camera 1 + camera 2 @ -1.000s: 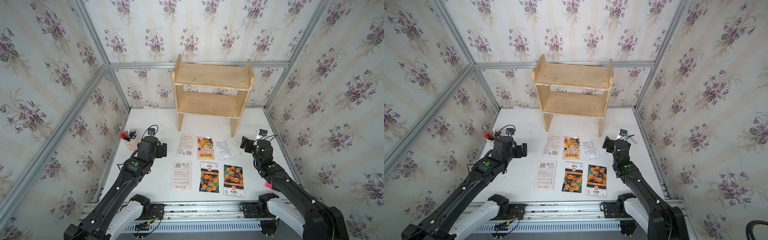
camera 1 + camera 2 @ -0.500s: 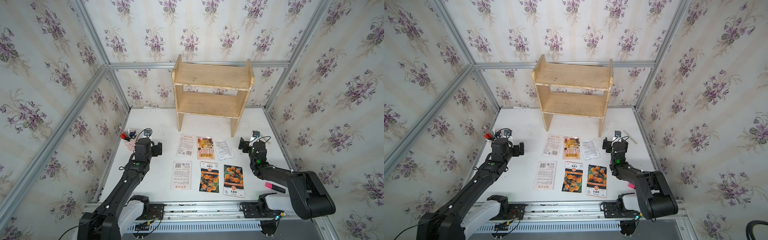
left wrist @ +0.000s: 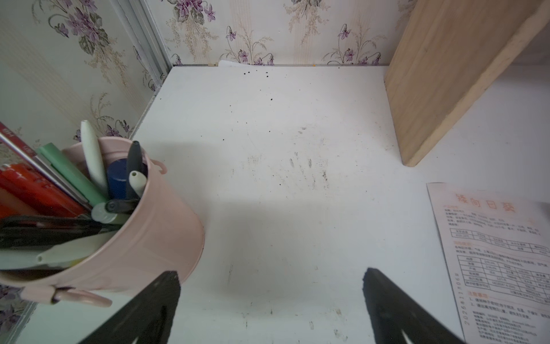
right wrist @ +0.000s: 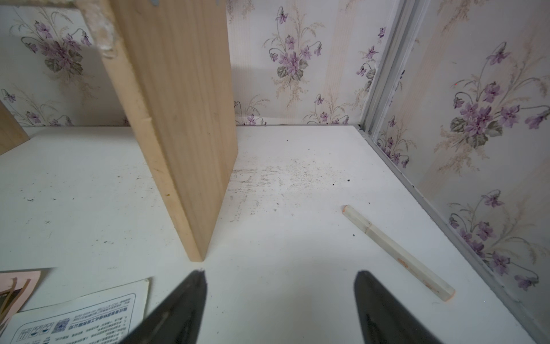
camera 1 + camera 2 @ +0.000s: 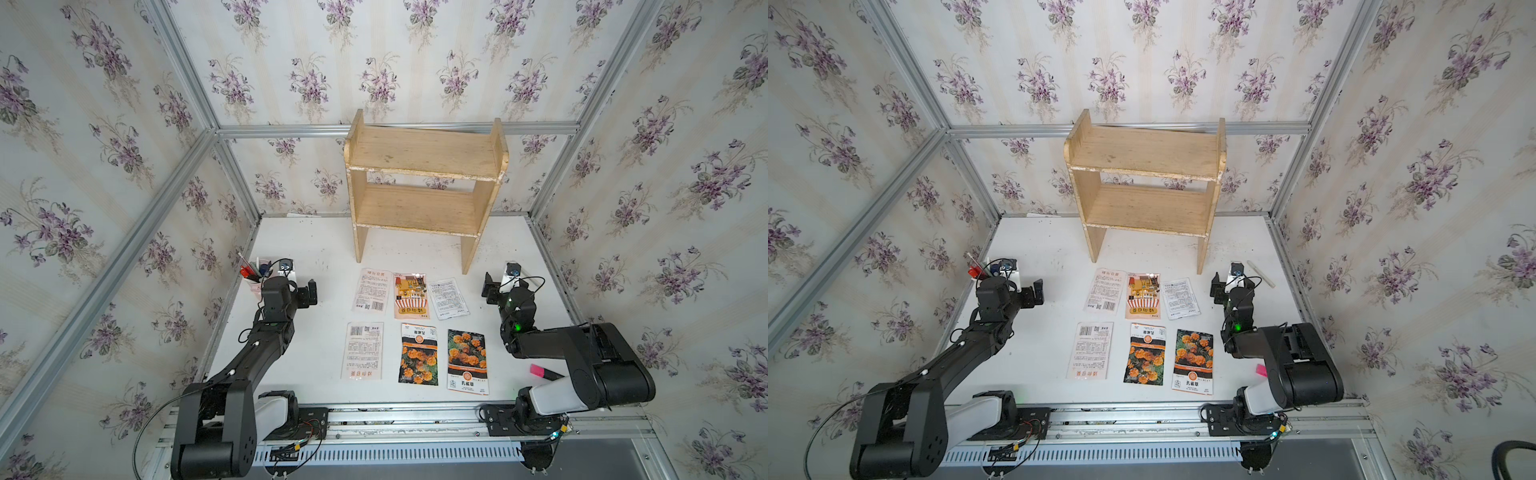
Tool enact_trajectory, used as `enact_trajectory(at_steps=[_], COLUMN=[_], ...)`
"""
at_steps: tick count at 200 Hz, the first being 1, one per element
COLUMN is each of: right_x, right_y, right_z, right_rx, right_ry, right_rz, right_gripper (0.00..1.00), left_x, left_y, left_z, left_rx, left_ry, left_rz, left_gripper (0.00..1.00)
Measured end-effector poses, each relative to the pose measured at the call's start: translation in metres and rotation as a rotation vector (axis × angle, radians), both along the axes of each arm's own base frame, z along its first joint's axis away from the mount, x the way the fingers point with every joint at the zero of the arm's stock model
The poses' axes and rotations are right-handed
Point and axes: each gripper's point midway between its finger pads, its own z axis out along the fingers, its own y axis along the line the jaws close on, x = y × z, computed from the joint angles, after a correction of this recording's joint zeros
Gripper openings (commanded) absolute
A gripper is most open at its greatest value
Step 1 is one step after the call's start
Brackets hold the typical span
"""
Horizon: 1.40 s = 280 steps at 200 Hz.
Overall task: Take the seed bag off the shelf
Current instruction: Reset both arms
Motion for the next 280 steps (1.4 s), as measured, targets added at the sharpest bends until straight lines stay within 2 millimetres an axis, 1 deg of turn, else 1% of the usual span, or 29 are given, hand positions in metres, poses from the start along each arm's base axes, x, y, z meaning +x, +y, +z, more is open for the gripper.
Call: enact_trajectory(at_steps=[3, 7, 8, 10, 11, 12, 16, 20, 58, 88, 134, 152, 159, 181, 206, 226, 235, 257, 280], right_x=[0.000, 0.001, 0.001, 0.001, 0.001, 0.001, 0.001, 0.001, 0.001, -0.002, -0.002, -0.003, -0.003, -0.003, -0.003, -0.003, -0.003, -0.003, -0.003], right_y=[-0.001, -0.001, -0.002, -0.003, -0.003, -0.003, -0.004, -0.004, -0.008, -0.007, -0.007, -0.007, -0.007, -0.007, -0.007, -0.007, -0.007, -0.007, -0.007], right_z=[0.001, 0.002, 0.002, 0.003, 0.003, 0.003, 0.004, 0.004, 0.001, -0.003, -0.001, -0.001, -0.001, -0.001, 0.001, 0.002, 0.002, 0.002, 0.002], right_rx=[0.000, 0.000, 0.001, 0.003, 0.004, 0.004, 0.006, 0.008, 0.029, 0.035, 0.040, 0.040, 0.041, 0.041, 0.042, 0.042, 0.043, 0.044, 0.045], right_ry=[-0.003, -0.008, -0.009, -0.012, -0.013, -0.014, -0.018, -0.020, -0.022, -0.023, -0.032, -0.036, -0.039, -0.042, -0.048, -0.054, -0.055, -0.055, -0.055], right_rz=[-0.001, -0.004, -0.005, -0.008, -0.008, -0.008, -0.011, -0.013, -0.022, -0.014, -0.013, -0.013, -0.013, -0.013, -0.013, -0.013, -0.013, -0.013, -0.013], right_gripper=[0.74, 0.82, 0.82, 0.87, 0.90, 0.90, 0.99, 1.00, 1.00, 1.00, 1.00, 1.00, 1.00, 1.00, 1.00, 1.00, 1.00, 1.00, 1.00], left_x=[0.001, 0.002, 0.002, 0.003, 0.003, 0.004, 0.005, 0.006, 0.016, 0.019, 0.022, 0.023, 0.023, 0.020, 0.031, 0.039, 0.039, 0.037, 0.036], left_y=[0.000, -0.001, -0.001, -0.002, -0.002, -0.003, -0.003, -0.004, -0.006, -0.008, -0.011, -0.012, -0.013, -0.015, -0.019, -0.028, -0.029, -0.025, -0.028], left_z=[0.000, -0.001, -0.001, -0.001, -0.001, -0.001, -0.001, -0.001, 0.000, -0.010, -0.024, -0.023, -0.025, -0.043, -0.032, -0.025, -0.027, -0.032, -0.033], left_rx=[-0.001, -0.004, -0.005, -0.006, -0.007, -0.007, -0.007, -0.009, -0.010, -0.011, -0.013, -0.012, -0.011, -0.014, 0.000, 0.017, 0.019, 0.036, 0.040], left_ry=[-0.002, -0.006, -0.006, -0.008, -0.009, -0.010, -0.015, -0.020, -0.054, -0.049, -0.039, -0.057, -0.061, -0.021, -0.048, -0.062, -0.055, -0.031, -0.024], left_rz=[-0.002, -0.007, -0.010, -0.013, -0.015, -0.016, -0.021, -0.027, -0.052, -0.066, -0.087, -0.095, -0.099, -0.108, -0.124, -0.149, -0.154, -0.130, -0.138], left_gripper=[1.00, 1.00, 1.00, 1.00, 1.00, 1.00, 1.00, 1.00, 1.00, 1.00, 1.00, 1.00, 1.00, 1.00, 1.00, 1.00, 1.00, 1.00, 1.00])
